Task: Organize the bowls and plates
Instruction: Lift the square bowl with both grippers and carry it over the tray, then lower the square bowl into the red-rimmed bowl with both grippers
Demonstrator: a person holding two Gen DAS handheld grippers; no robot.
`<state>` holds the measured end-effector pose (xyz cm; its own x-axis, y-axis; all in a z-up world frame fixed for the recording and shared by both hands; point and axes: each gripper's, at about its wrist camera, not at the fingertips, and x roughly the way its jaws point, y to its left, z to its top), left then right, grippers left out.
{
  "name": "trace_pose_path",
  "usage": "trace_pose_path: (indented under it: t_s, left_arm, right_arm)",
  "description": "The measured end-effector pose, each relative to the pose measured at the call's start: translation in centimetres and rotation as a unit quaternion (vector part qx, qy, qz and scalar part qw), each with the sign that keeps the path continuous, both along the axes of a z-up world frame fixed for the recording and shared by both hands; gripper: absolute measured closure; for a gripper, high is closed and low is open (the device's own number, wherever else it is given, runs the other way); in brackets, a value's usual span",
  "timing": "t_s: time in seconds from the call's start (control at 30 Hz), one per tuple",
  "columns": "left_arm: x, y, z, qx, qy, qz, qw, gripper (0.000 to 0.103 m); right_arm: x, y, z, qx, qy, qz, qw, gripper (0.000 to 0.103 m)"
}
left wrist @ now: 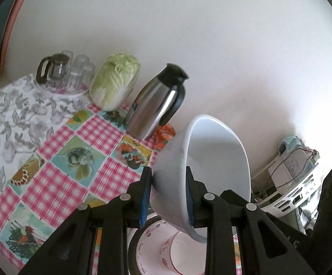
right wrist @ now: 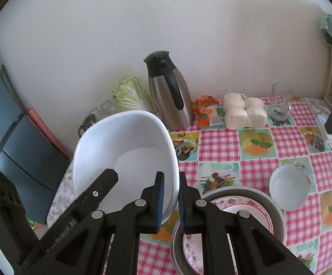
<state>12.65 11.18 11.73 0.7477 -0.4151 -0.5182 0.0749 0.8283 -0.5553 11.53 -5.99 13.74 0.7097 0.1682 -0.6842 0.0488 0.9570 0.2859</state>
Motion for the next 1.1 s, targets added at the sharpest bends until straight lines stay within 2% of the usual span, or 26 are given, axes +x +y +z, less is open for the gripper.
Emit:
trace_pose_path:
  t_s: [0.27, 0.5, 1.1]
  left_arm:
    - [-2.8, -2.5, 1.1, 0.026, -0.025, -0.014, 0.9993, 0.075]
    - [-4.3, -4.8, 1.5, 0.048, -0.032, -0.03, 0.9979, 0.075]
    - [-5.2, -10.8, -0.3, 0.098, -0.011, -0.08, 0.992, 0.075]
  right_arm:
    - [-3.8, -2.4, 0.3, 0.031, -0.032, -0.023, 0.999, 0.091]
    - [-6.1, -4.3, -0.7, 0.048, -0.046, -0.036, 0.997, 0.09]
    - [-9.2, -10.1, -4.4, 0.094, -0.039, -0.089, 0.991, 0.089]
